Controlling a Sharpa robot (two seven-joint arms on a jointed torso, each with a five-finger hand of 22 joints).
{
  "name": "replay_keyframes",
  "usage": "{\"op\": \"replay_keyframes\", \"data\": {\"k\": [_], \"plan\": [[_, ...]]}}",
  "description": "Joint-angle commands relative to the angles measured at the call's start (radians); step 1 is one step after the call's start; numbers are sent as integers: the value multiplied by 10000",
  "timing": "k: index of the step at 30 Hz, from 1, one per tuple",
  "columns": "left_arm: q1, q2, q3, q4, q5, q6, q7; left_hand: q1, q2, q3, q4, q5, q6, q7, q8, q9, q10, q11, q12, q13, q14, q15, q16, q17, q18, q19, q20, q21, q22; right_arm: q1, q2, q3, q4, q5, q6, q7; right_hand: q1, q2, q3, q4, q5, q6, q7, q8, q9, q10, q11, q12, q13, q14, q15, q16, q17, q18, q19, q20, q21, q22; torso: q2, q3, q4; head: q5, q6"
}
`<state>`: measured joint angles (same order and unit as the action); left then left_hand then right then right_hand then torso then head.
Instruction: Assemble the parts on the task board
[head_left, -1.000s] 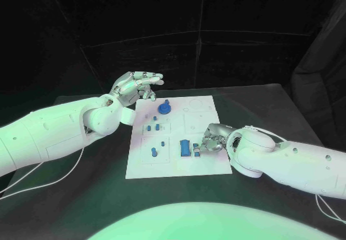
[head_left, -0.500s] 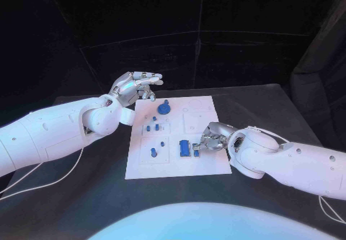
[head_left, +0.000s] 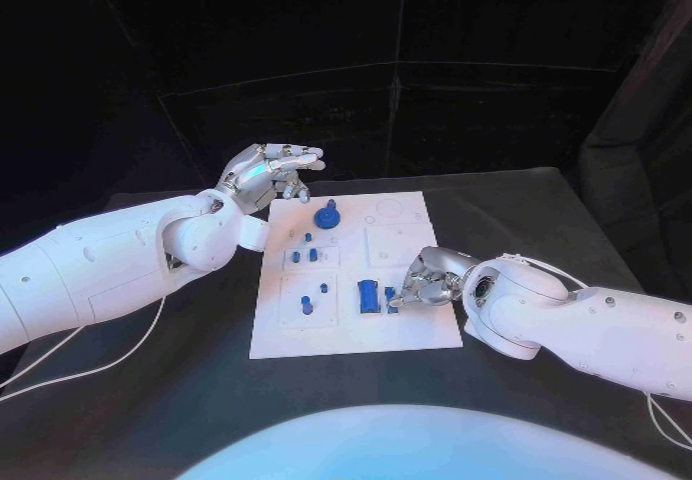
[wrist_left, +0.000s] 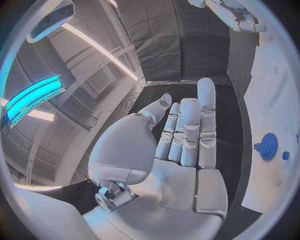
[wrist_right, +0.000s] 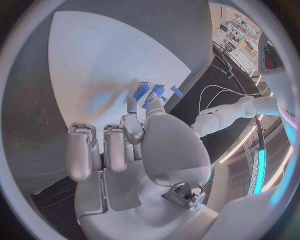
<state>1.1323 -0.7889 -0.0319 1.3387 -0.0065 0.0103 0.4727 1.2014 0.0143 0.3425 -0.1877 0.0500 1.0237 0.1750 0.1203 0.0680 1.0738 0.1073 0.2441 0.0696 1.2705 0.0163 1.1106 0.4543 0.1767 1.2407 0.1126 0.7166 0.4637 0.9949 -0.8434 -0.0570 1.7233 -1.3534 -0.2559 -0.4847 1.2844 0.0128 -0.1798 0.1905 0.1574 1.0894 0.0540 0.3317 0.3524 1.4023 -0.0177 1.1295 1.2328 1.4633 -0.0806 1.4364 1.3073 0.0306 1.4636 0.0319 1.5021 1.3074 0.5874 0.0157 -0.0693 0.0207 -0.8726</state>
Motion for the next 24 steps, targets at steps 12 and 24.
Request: {"op": "replay_keyframes", "data": {"k": [12, 24], "plan": [[14, -2, 6, 2, 14, 149, 0, 43, 26, -60, -18, 41, -39, 48, 60, -11, -68, -7, 42, -13, -84, 8, -60, -15, 62, -48, 26, -37, -13, 10, 21, 0, -19, -127, 741, -102, 200, 32, -5, -127, 22, -17, 30, -34, 24, -46, 8, -13, 18, 653, 12, -29, 437, -70, 503, 21, -29, 1909, 5, 1, 4, 3, 0], [14, 14, 5, -17, 14, 157, -4, 43, 26, -60, -18, 41, -39, 48, 60, -11, -68, -7, 42, -13, -84, 8, -60, -15, 62, -48, 26, -37, -13, 11, 227, 1, -526, 3, 710, -65, 157, 176, -29, -90, 15, 26, 25, -25, 52, 0, 6, 68, 85, 665, 9, 0, 484, -80, 529, 19, 1, 1941, 5, 9, 28, 19, 0]]}}
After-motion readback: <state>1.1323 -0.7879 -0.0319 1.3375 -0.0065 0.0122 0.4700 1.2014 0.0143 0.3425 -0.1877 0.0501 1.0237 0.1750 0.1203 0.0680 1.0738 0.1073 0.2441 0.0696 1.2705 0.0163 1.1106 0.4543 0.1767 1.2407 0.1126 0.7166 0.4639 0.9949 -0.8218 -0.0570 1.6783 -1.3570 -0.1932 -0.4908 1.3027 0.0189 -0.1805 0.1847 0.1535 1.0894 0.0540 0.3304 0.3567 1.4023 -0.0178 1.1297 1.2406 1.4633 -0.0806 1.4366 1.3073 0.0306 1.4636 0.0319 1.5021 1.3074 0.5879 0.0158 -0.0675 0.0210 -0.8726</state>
